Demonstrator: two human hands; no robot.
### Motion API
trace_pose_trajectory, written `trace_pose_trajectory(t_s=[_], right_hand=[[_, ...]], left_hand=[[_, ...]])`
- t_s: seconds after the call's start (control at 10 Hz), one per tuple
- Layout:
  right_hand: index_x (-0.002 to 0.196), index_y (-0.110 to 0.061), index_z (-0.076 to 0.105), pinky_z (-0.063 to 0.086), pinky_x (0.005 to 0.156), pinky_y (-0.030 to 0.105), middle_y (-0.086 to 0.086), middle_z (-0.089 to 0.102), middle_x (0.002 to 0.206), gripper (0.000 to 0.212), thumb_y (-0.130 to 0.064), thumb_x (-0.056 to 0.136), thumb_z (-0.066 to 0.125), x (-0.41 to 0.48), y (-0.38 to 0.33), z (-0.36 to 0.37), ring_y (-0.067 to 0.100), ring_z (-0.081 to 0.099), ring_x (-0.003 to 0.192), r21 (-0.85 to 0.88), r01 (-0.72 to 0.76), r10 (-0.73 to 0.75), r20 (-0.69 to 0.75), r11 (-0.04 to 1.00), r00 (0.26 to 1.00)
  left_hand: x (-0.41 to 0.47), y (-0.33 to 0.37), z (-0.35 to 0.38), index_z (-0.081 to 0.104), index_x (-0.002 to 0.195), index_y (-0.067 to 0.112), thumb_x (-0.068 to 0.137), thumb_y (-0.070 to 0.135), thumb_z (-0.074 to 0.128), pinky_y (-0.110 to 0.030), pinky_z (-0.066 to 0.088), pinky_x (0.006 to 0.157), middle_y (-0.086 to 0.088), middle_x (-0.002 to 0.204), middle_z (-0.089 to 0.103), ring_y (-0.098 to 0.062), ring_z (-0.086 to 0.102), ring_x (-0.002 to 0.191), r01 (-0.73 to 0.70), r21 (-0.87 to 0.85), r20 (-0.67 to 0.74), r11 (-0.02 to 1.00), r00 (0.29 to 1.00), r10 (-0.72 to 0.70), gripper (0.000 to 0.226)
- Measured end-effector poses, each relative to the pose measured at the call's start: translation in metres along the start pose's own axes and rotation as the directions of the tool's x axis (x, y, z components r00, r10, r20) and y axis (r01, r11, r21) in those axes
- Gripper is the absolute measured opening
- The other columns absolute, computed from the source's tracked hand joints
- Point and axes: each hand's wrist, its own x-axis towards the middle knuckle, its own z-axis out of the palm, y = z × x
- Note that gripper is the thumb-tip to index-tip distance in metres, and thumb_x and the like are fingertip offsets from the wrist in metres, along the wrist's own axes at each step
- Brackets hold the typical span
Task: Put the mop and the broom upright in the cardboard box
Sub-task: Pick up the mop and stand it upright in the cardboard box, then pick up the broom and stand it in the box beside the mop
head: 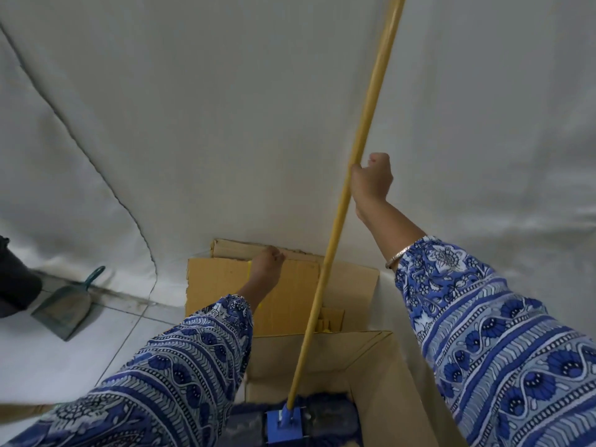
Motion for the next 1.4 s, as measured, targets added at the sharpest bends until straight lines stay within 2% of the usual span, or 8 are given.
trace_pose_trajectory(t_s=[0.2, 0.4, 0.8, 0.9, 1.0, 1.1, 1.2, 1.4], right_hand=[[0.127, -0.001, 0.043, 0.042, 0.097, 0.035, 0.016, 0.050, 0.136, 0.042, -0.006, 0.086, 0.050, -0.125, -0.015, 0.104, 0.030, 0.049, 0.123, -0.011, 0.017, -0.017, 0.032, 1.000, 0.999], [0.123, 0.002, 0.046, 0.042, 0.095, 0.034, 0.020, 0.053, 0.132, 0.039, -0.005, 0.085, 0.052, -0.245, -0.020, 0.235, 0.033, 0.051, 0.121, -0.038, -0.160, 0.164, 0.150, 0.986, 0.975], [0.120, 0.007, 0.050, 0.045, 0.090, 0.040, 0.026, 0.056, 0.127, 0.037, -0.009, 0.087, 0.052, -0.354, 0.078, 0.436, 0.039, 0.053, 0.116, -0.242, -0.438, 0.489, 0.222, 0.866, 0.844], [0.102, 0.004, 0.057, 0.045, 0.078, 0.038, 0.027, 0.061, 0.105, 0.021, -0.008, 0.086, 0.051, -0.365, 0.114, 0.477, 0.037, 0.057, 0.097, -0.302, -0.479, 0.549, 0.223, 0.824, 0.806], [0.070, -0.005, 0.046, 0.035, 0.062, 0.033, 0.016, 0.049, 0.077, 0.012, -0.004, 0.081, 0.051, -0.390, 0.186, 0.544, 0.027, 0.047, 0.073, -0.338, -0.578, 0.660, 0.224, 0.743, 0.717], [0.056, -0.016, 0.037, 0.030, 0.052, 0.031, 0.010, 0.043, 0.066, 0.027, -0.004, 0.074, 0.053, -0.409, 0.259, 0.592, 0.023, 0.042, 0.060, -0.312, -0.669, 0.737, 0.233, 0.674, 0.634], [0.050, -0.019, 0.034, 0.026, 0.050, 0.031, 0.006, 0.033, 0.057, 0.029, -0.007, 0.064, 0.057, -0.441, 0.356, 0.649, 0.017, 0.034, 0.053, -0.263, -0.809, 0.850, 0.203, 0.525, 0.486], [0.062, -0.013, 0.046, 0.043, 0.055, 0.026, 0.004, 0.049, 0.065, 0.026, -0.010, 0.086, 0.055, -0.484, 0.512, 0.724, 0.017, 0.049, 0.056, -0.173, -0.906, 0.921, 0.124, 0.387, 0.369]], left_hand=[[-0.031, -0.098, -0.151, 0.059, 0.102, -0.005, 0.092, 0.019, 0.050, -0.033, 0.040, 0.074, -0.021, 0.103, 0.063, -0.033, 0.058, 0.097, -0.014, 0.057, -0.034, 0.998, 0.999, 0.016, 0.027], [-0.063, -0.223, -0.313, 0.060, 0.103, -0.003, 0.090, 0.023, 0.053, -0.039, 0.046, 0.086, -0.024, 0.109, 0.064, -0.036, 0.059, 0.101, 0.062, 0.182, -0.116, 0.981, 0.992, -0.041, 0.030], [-0.042, -0.436, -0.460, 0.057, 0.111, -0.002, 0.088, 0.019, 0.056, -0.042, 0.046, 0.092, -0.022, 0.119, 0.060, -0.036, 0.057, 0.106, 0.238, 0.338, -0.048, 0.910, 0.970, -0.236, 0.031], [-0.027, -0.489, -0.474, 0.057, 0.112, 0.000, 0.088, 0.021, 0.057, -0.040, 0.046, 0.091, -0.019, 0.119, 0.060, -0.033, 0.057, 0.106, 0.283, 0.374, -0.033, 0.883, 0.956, -0.292, 0.033], [0.001, -0.574, -0.477, 0.056, 0.114, 0.002, 0.088, 0.022, 0.057, -0.039, 0.045, 0.091, -0.016, 0.119, 0.059, -0.029, 0.057, 0.106, 0.356, 0.443, 0.027, 0.823, 0.912, -0.409, 0.032], [0.020, -0.641, -0.461, 0.055, 0.115, 0.003, 0.088, 0.021, 0.057, -0.038, 0.045, 0.092, -0.015, 0.120, 0.059, -0.029, 0.057, 0.105, 0.367, 0.481, 0.086, 0.797, 0.884, -0.459, 0.034], [0.059, -0.728, -0.417, 0.052, 0.121, 0.003, 0.088, 0.020, 0.057, -0.037, 0.043, 0.097, -0.014, 0.127, 0.055, -0.029, 0.055, 0.111, 0.331, 0.528, 0.186, 0.782, 0.854, -0.486, 0.037], [0.076, -0.905, -0.303, 0.049, 0.123, 0.003, 0.087, 0.017, 0.058, -0.042, 0.044, 0.100, -0.014, 0.127, 0.053, -0.029, 0.051, 0.117, 0.220, 0.616, 0.306, 0.756, 0.818, -0.487, 0.039]])
